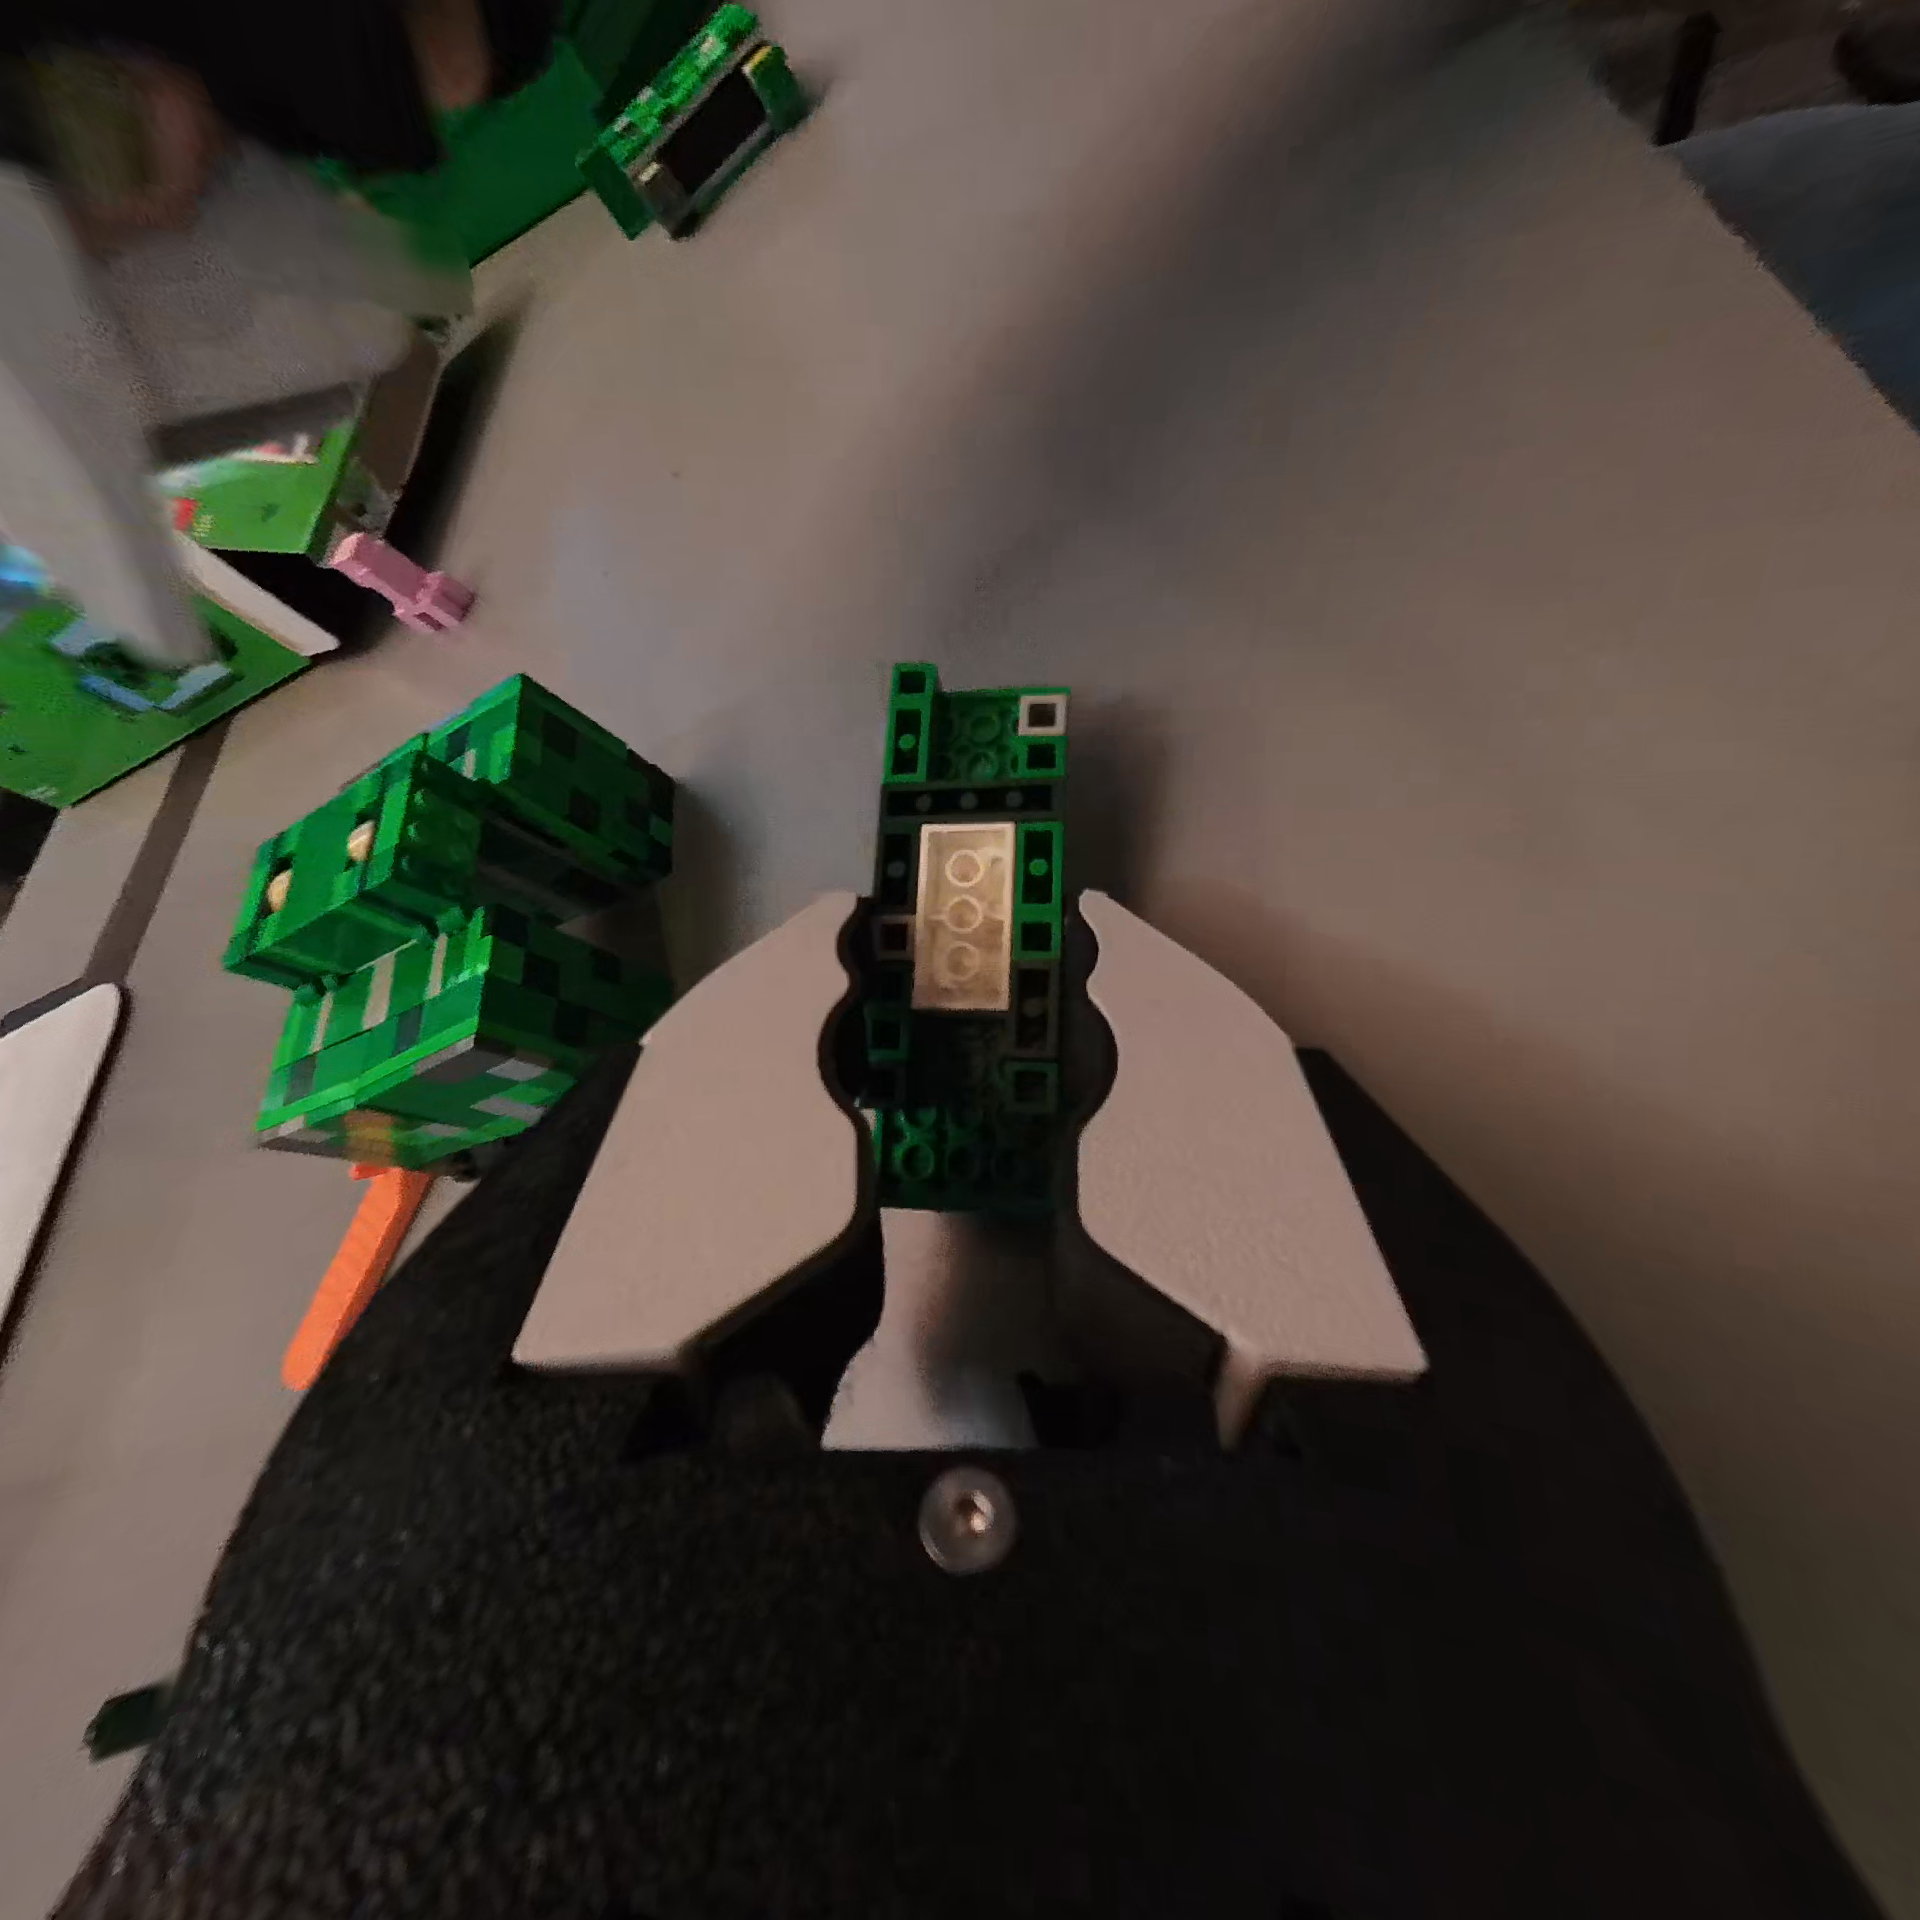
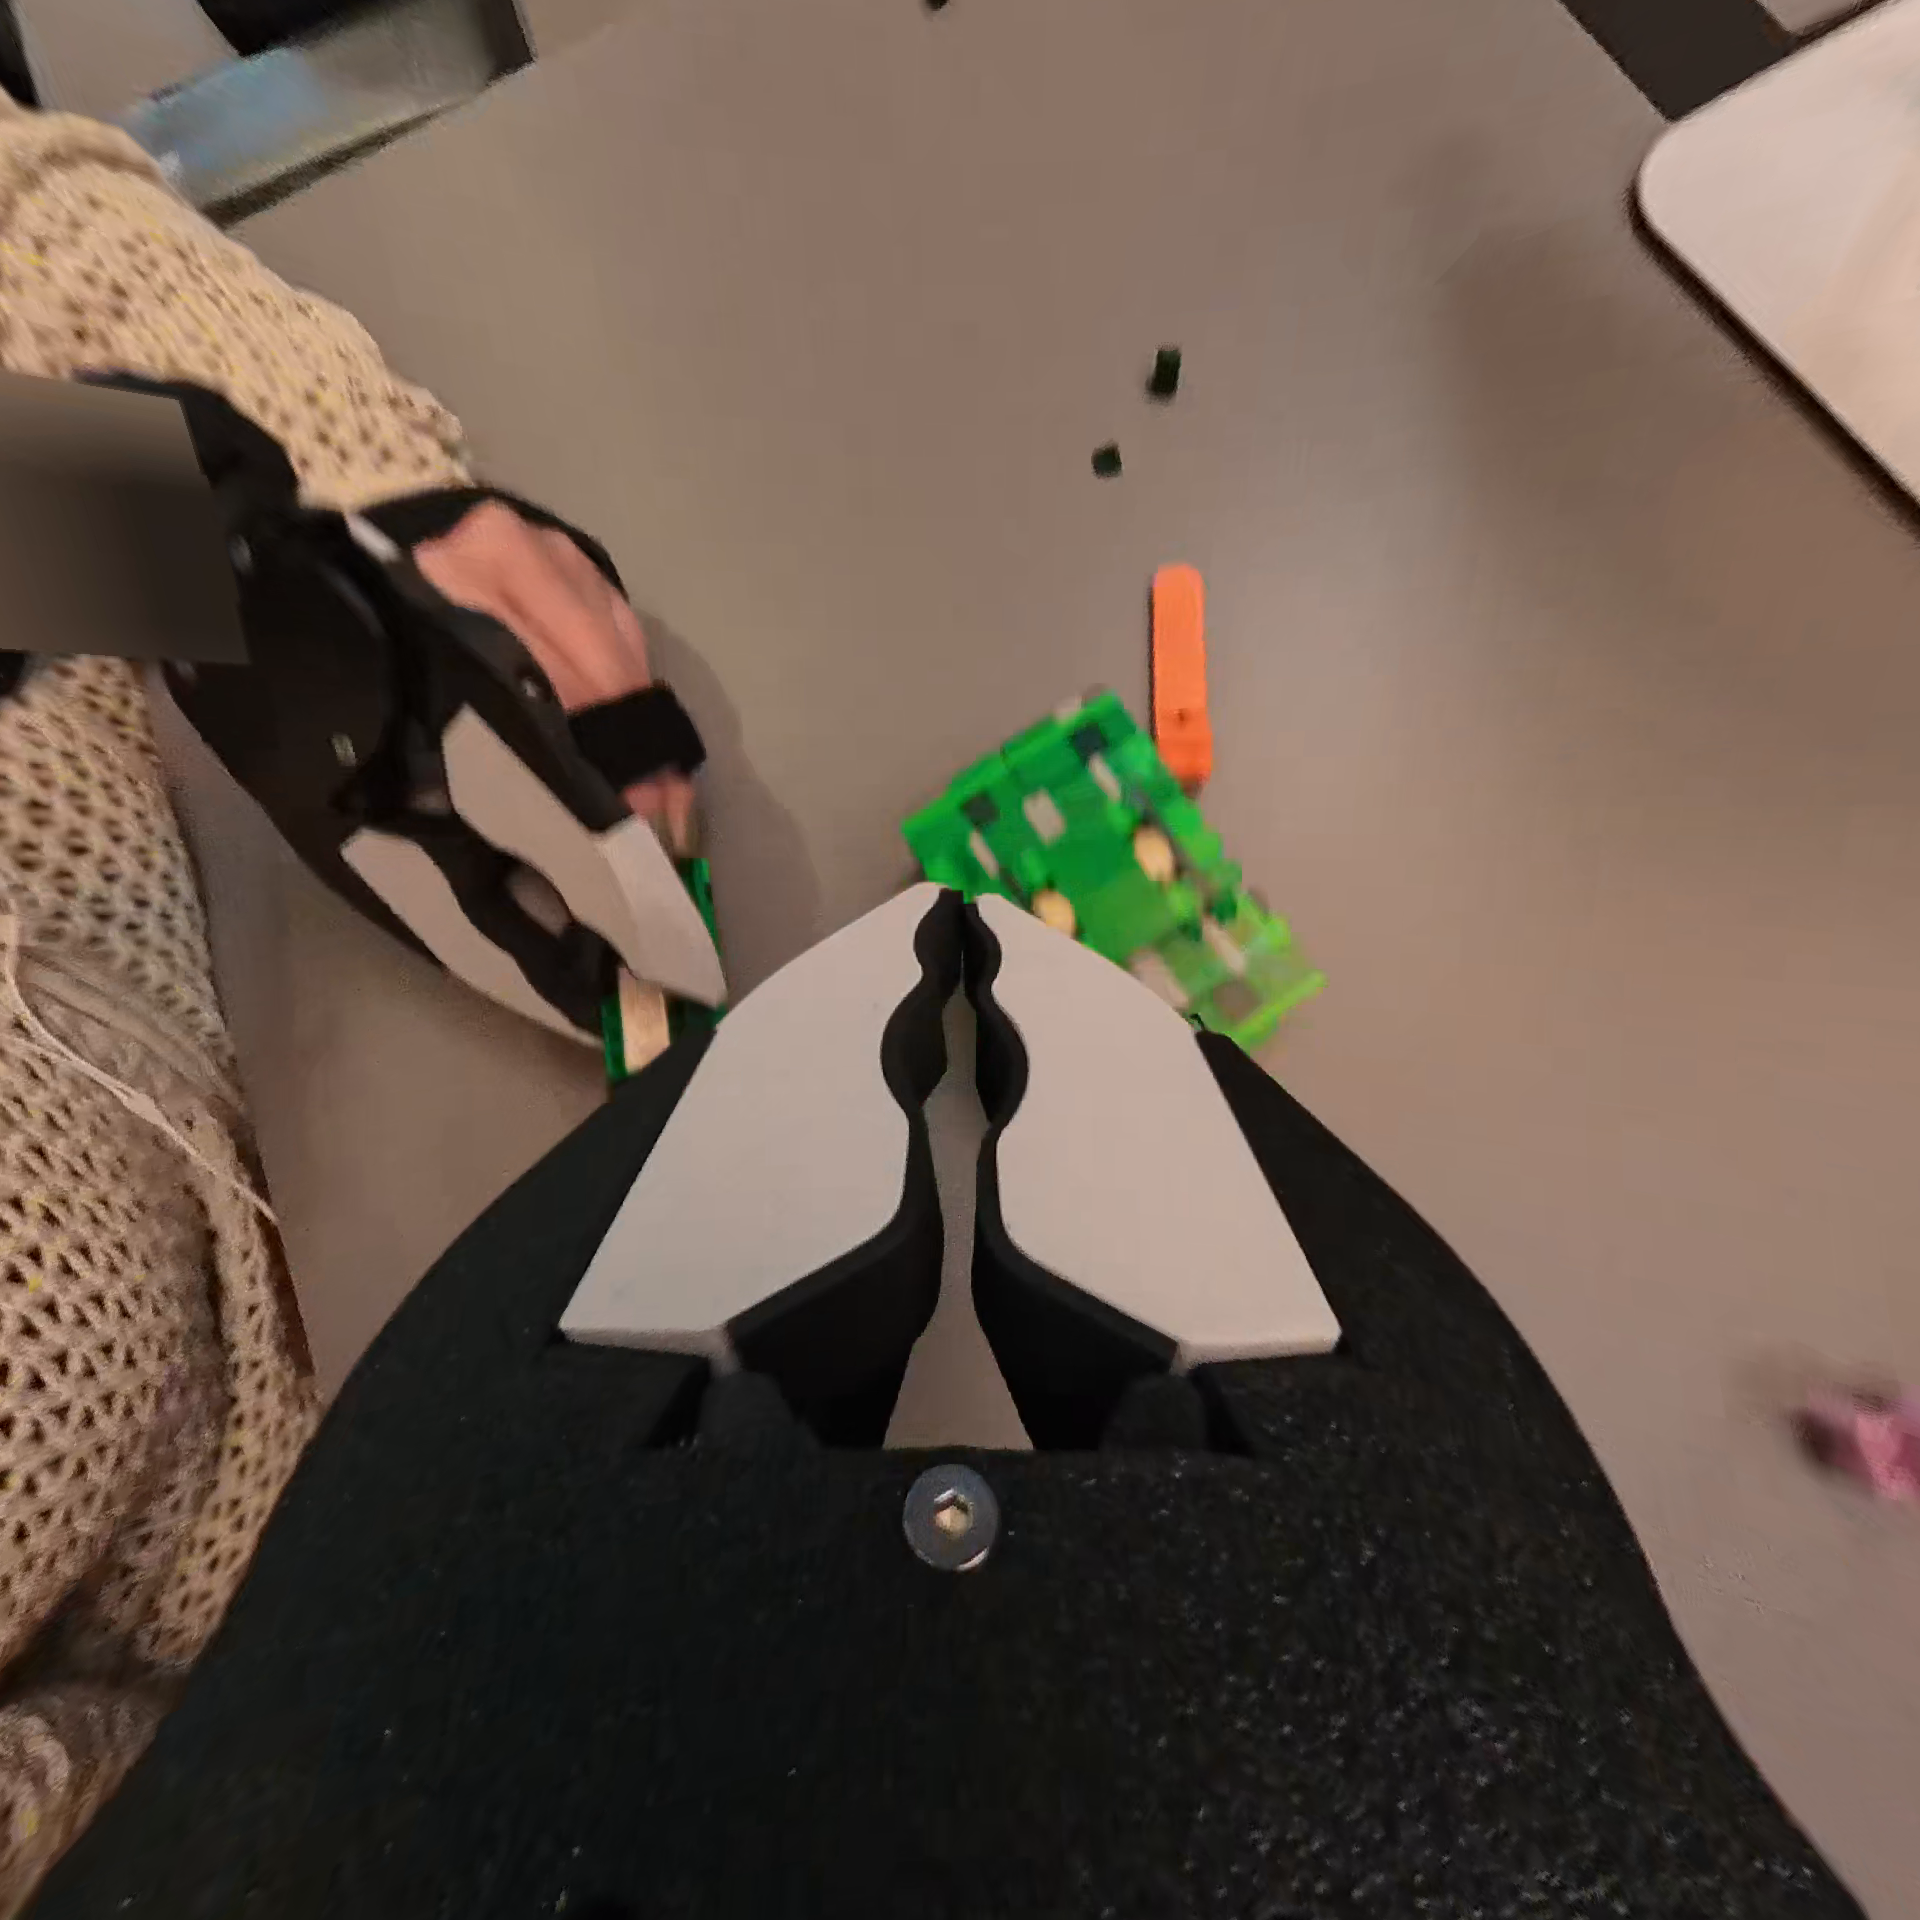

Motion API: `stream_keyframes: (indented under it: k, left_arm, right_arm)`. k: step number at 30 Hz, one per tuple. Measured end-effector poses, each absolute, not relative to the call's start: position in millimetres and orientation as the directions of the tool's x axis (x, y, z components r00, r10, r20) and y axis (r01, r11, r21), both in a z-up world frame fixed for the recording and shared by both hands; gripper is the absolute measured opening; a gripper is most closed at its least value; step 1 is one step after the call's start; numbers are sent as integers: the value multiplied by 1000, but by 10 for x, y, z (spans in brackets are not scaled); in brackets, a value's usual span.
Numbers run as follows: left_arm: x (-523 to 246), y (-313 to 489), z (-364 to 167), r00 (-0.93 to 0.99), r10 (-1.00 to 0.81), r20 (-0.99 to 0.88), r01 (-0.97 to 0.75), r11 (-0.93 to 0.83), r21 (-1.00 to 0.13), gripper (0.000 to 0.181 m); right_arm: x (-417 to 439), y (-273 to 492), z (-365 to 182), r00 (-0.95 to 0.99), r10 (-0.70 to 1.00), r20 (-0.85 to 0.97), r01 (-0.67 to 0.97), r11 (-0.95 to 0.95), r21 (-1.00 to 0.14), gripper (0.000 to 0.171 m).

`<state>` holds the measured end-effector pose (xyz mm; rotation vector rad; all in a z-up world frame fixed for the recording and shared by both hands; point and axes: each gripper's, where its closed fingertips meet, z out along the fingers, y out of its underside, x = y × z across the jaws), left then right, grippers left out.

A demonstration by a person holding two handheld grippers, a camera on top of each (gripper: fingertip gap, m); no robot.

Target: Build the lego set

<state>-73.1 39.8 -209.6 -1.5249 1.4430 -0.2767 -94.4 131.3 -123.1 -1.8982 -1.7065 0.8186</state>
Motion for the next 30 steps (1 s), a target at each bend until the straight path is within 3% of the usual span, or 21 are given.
stream_keyframes:
  k: [4, 7, 10, 14, 30]
  left_arm:
    - [-728, 345, -2138, 218, -907, -361, -631, 151, -761, 34]
    - [-712, 276, -2156, 169, -929, -330, -627, 157, -763, 34]
    - [-697, 202, -2170, 117, -945, -307, -622, 171, -764, 34]
    - [-690, 161, -2175, 88, -951, -297, -619, 182, -764, 34]
    - [-672, 165, -2185, 89, -955, -282, -623, 167, -764, 34]
  right_arm:
    - [-584, 1160, -1597, 35, 996, -81, 729, -81, -679, 0]
    - [-603, 976, -1797, -86, 996, -8, 717, 57, -695, 1]
    - [-731, 907, -1896, -196, 968, 157, 707, 250, -661, 20]
    - [-903, 949, -1986, -302, 909, 288, 698, 416, -583, 26]
    - [-1078, 922, -2198, -446, 841, 305, 721, 540, -434, 22]
